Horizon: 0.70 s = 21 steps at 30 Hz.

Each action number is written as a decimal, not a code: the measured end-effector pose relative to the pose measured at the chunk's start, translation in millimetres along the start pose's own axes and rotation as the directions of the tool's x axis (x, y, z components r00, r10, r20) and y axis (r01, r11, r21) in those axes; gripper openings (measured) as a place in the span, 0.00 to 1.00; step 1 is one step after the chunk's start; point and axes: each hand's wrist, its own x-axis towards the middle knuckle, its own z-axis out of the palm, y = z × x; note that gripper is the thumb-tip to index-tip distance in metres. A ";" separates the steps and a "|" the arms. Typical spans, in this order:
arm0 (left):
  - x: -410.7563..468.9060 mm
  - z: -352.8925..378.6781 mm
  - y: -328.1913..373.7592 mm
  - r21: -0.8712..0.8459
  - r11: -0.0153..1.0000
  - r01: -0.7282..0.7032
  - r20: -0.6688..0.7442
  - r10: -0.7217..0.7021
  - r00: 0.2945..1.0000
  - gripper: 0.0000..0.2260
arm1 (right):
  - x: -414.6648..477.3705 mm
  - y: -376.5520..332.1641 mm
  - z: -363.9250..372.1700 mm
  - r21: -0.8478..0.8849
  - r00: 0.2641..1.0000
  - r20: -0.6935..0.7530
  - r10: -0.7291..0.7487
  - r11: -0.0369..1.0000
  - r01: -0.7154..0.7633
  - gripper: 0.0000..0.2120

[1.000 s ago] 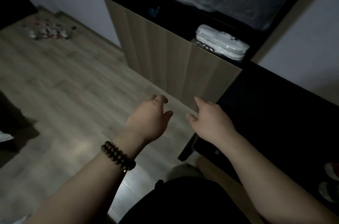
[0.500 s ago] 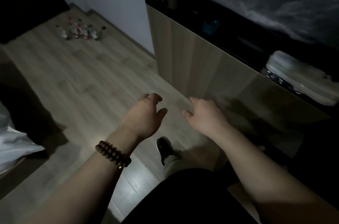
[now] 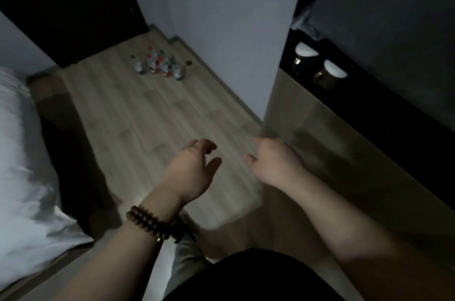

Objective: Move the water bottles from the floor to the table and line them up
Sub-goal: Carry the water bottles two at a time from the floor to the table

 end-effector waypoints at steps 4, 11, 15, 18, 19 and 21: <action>67.4 -52.6 -75.5 -0.027 1.000 -0.012 -0.054 0.010 0.999 0.16 | 77.0 -79.4 10.9 -0.011 1.000 -0.016 0.000 1.000 -0.001 0.21; 171.8 -168.7 -195.5 0.025 0.997 -0.078 -0.002 0.078 0.997 0.14 | 187.8 -221.8 13.9 0.027 0.999 -0.028 0.033 0.999 -0.032 0.24; 230.6 -222.7 -248.9 0.006 0.998 -0.068 -0.016 0.069 0.998 0.14 | 253.4 -286.8 14.1 0.046 1.000 0.001 0.006 0.999 -0.006 0.26; 279.6 -251.7 -287.3 0.001 0.998 -0.063 -0.030 0.063 0.998 0.14 | 311.3 -327.3 19.1 0.061 1.000 0.019 0.014 0.998 -0.015 0.26; 296.9 -260.3 -300.9 0.005 0.998 -0.058 -0.030 0.058 0.998 0.14 | 331.6 -339.6 22.0 0.072 1.000 0.021 0.016 0.997 -0.017 0.26; 334.9 -275.8 -330.6 0.017 0.999 -0.045 -0.029 0.045 0.999 0.14 | 375.8 -363.0 28.6 0.094 1.000 0.017 0.004 0.996 -0.005 0.26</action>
